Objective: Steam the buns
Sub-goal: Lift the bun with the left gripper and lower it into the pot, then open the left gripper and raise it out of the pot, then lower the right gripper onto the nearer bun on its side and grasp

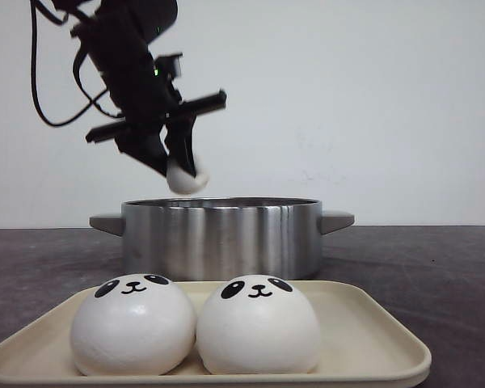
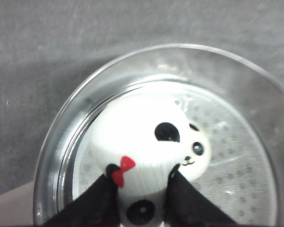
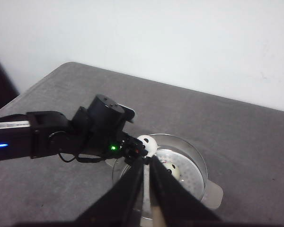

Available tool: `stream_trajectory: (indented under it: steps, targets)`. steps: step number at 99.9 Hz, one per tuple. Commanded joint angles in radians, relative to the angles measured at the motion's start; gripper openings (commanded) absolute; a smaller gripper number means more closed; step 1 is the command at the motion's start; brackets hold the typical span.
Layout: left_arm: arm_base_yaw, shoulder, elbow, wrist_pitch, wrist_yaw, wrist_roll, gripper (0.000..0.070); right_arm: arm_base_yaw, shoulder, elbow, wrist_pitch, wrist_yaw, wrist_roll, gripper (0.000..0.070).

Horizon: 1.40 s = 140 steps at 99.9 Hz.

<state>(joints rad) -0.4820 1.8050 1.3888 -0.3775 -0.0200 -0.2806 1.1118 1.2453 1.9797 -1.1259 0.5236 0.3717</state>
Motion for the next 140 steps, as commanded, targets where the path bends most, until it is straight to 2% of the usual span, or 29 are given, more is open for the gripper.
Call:
stream_trajectory:
  steps: [1,3,4,10,24,36,68,79,91,108,117,136,140]
  targets:
    - [-0.006,0.04,0.023,0.003,0.001,0.0,0.0033,0.012,0.014,0.017,0.003,0.0,0.007,0.0013]
    - [-0.006,0.048,0.023,0.003,0.002,0.0,0.0046,0.012,0.014,0.017,0.002,0.0,0.007,0.0013]
    - [-0.006,0.061,0.023,0.002,0.002,0.0,0.0088,0.012,0.014,0.017,-0.001,0.0,0.007,0.0013]
    - [-0.006,0.069,0.023,0.0,0.002,0.0,0.0142,0.012,0.014,0.017,-0.005,0.0,0.008,0.0013]
    - [-0.006,0.079,0.023,0.006,0.001,0.0,0.0399,0.012,0.014,0.017,-0.015,0.0,0.008,0.0013]
    - [-0.006,0.079,0.029,0.009,0.002,-0.001,0.053,0.012,0.014,0.017,-0.031,0.001,0.008,0.0013]
    - [-0.006,0.05,0.132,-0.163,0.017,0.0,0.0512,0.012,0.016,0.016,-0.082,0.001,0.011,0.0013]
    - [-0.006,-0.039,0.142,-0.167,0.017,0.0,0.0512,0.01,0.021,-0.007,-0.122,0.008,0.011,0.0013]
    - [-0.008,-0.183,0.142,-0.17,0.018,0.0,0.0512,-0.005,0.021,-0.089,-0.142,0.008,0.025,0.0013]
    - [-0.021,-0.418,0.142,-0.226,0.023,0.011,0.0512,-0.018,0.021,-0.293,-0.122,-0.011,0.107,0.0013]
    - [-0.03,-0.537,0.142,-0.263,0.024,0.016,0.0512,-0.018,0.021,-0.443,-0.044,-0.084,0.155,0.0013]
    - [-0.037,-0.735,0.142,-0.34,0.024,0.037,0.0512,-0.018,0.026,-0.758,0.234,-0.285,0.262,0.0016]
    - [-0.036,-0.766,0.142,-0.357,0.024,0.037,0.0512,-0.018,0.035,-0.808,0.29,-0.323,0.298,0.0065]
